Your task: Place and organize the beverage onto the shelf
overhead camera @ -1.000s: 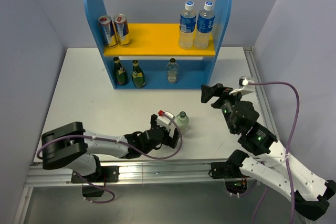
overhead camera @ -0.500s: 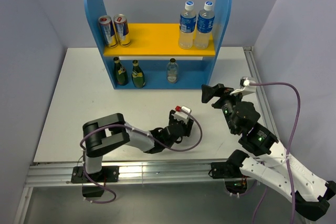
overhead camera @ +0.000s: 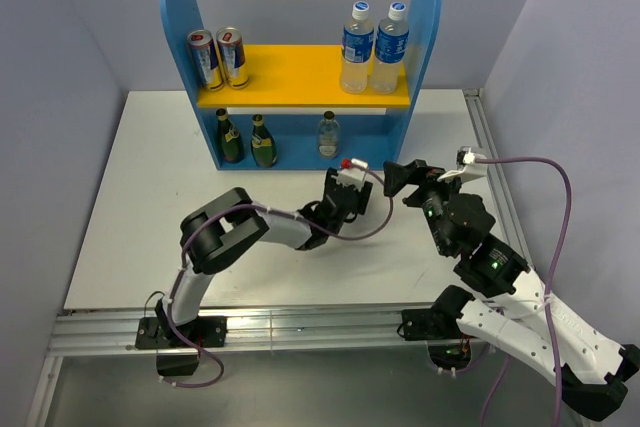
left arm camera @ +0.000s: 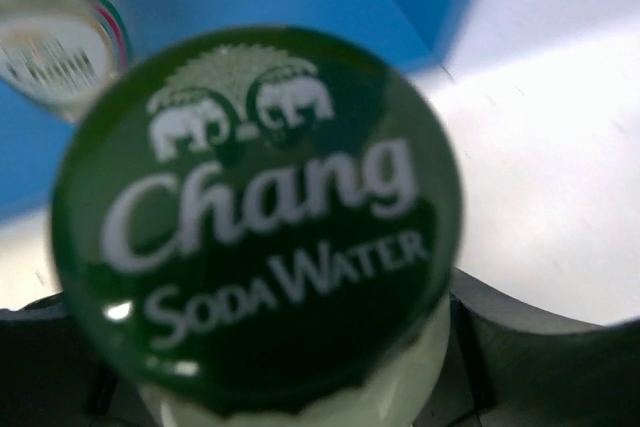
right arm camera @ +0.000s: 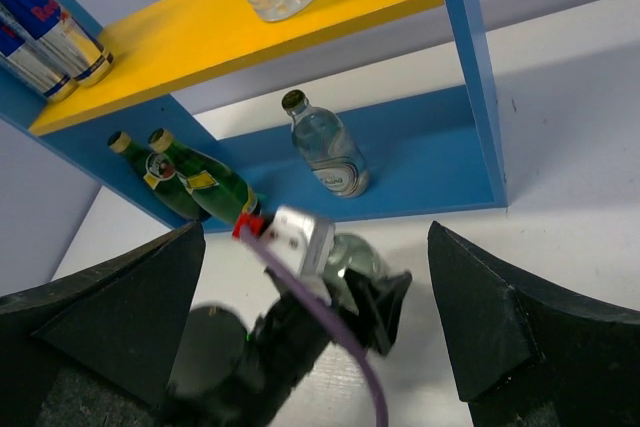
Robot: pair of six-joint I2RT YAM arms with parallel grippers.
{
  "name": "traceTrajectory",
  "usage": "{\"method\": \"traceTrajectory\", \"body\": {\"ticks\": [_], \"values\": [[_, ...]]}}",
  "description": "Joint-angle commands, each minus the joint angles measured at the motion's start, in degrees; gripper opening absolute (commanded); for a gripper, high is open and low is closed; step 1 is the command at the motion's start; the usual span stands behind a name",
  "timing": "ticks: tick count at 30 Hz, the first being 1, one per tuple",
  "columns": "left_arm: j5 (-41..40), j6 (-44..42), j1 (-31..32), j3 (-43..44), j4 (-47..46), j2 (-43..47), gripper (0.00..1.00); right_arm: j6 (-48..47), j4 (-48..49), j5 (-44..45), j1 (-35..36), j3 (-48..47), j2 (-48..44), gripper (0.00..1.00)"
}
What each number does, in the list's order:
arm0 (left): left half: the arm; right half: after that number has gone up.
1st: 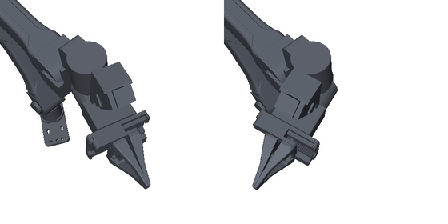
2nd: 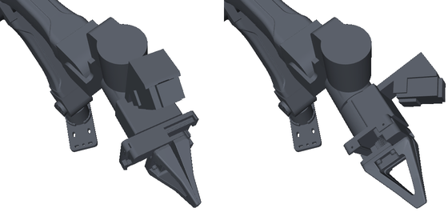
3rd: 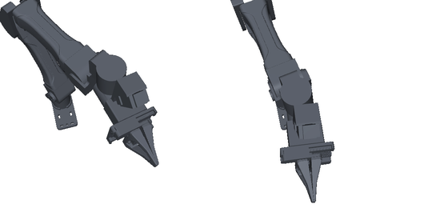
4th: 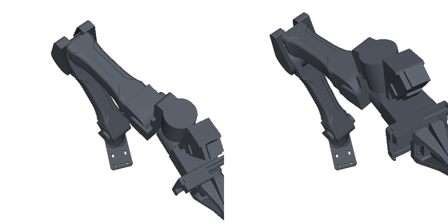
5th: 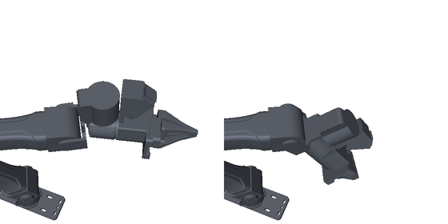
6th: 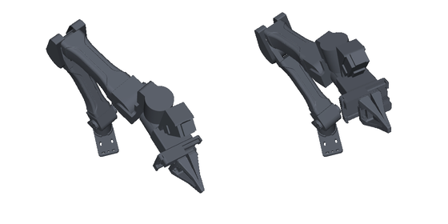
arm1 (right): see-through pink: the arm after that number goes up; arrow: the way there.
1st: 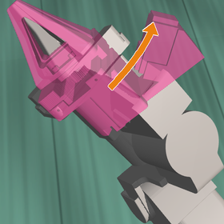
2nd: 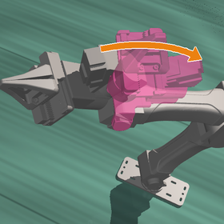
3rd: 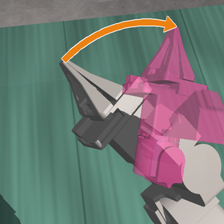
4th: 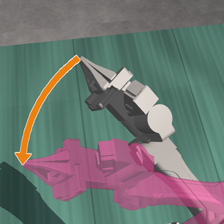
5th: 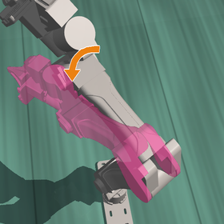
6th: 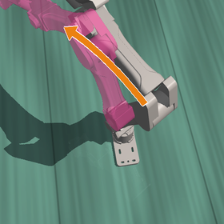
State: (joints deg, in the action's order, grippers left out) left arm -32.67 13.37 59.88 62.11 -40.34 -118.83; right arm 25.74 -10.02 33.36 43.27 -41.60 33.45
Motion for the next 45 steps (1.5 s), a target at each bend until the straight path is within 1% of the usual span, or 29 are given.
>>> {"method": "traceTrajectory", "body": {"ticks": [1, 5, 8, 15, 20, 21, 23, 26, 27, 28, 29, 30, 31, 36, 42, 45], "values": [[2.6, -4.0, -2.9, 8.2, -4.2, 0.8, 0.0, 0.4, 1.8, 0.5, 0.2, 0.4, -0.4, 0.99], [4.5, -6.6, -5.2, 15.9, -1.6, -1.3, 0.0, 0.4, 2.4, 0.3, 0.2, 0.7, -0.4, 0.99], [5.5, -7.5, -6.2, 20.0, -0.4, -3.2, 0.0, 0.5, 2.5, 0.2, 0.1, 0.8, -0.1, 0.99], [7.9, -6.2, -8.6, 28.2, 2.7, -8.9, 0.0, 0.5, 2.9, -0.1, 0.1, 0.9, -0.1, 0.99], [8.6, -4.5, -10.7, 33.6, 3.2, -14.0, 0.0, 0.6, 2.9, -0.3, 0.1, 1.1, 0.1, 0.99], [9.5, -4.1, -11.3, 34.0, 3.2, -14.9, 0.04, 0.6, 2.9, -0.4, 0.0, 1.1, 0.1, 0.99], [10.3, -3.4, -12.4, 35.4, 2.7, -16.0, 0.09, 0.6, 2.9, -0.4, 0.0, 1.1, -0.1, 0.99], [9.9, -4.0, -13.2, 37.8, 3.1, -18.2, 0.28, 0.6, 3.0, -0.4, 0.0, 1.1, -0.1, 0.99], [9.6, -4.0, -13.3, 38.3, 3.0, -18.8, 0.5, 0.7, 3.0, -0.3, 0.0, 1.1, -0.1, 0.99], [9.3, -4.1, -13.5, 38.6, 2.6, -19.2, 0.64, 0.7, 3.0, -0.4, 0.0, 1.1, -0.1, 0.99], [8.8, -4.5, -13.6, 39.0, 2.5, -19.4, 0.75, 0.6, 3.1, -0.4, 0.0, 1.1, -0.1, 0.99], [8.6, -4.5, -13.6, 39.2, 2.6, -19.9, 0.93, 0.7, 3.1, -0.4, -0.1, 1.1, -0.1, 0.99], [8.9, -4.4, -13.7, 39.7, 3.0, -20.0, 0.99, 0.8, 3.1, -0.4, -0.1, 1.1, 0.0, 0.99], [9.8, -3.9, -13.7, 37.4, 2.7, -17.5, 0.99, 0.7, 3.0, -0.4, 0.0, 0.9, 0.2, 0.99], [10.2, -2.8, -13.1, 30.6, 1.4, -12.2, 0.99, 0.7, 3.0, -0.3, -0.1, 0.9, 0.3, 0.99], [9.0, -3.3, -12.1, 27.4, 0.5, -10.3, 0.99, 0.6, 3.1, -0.2, -0.1, 0.9, -0.1, 0.99]]}}
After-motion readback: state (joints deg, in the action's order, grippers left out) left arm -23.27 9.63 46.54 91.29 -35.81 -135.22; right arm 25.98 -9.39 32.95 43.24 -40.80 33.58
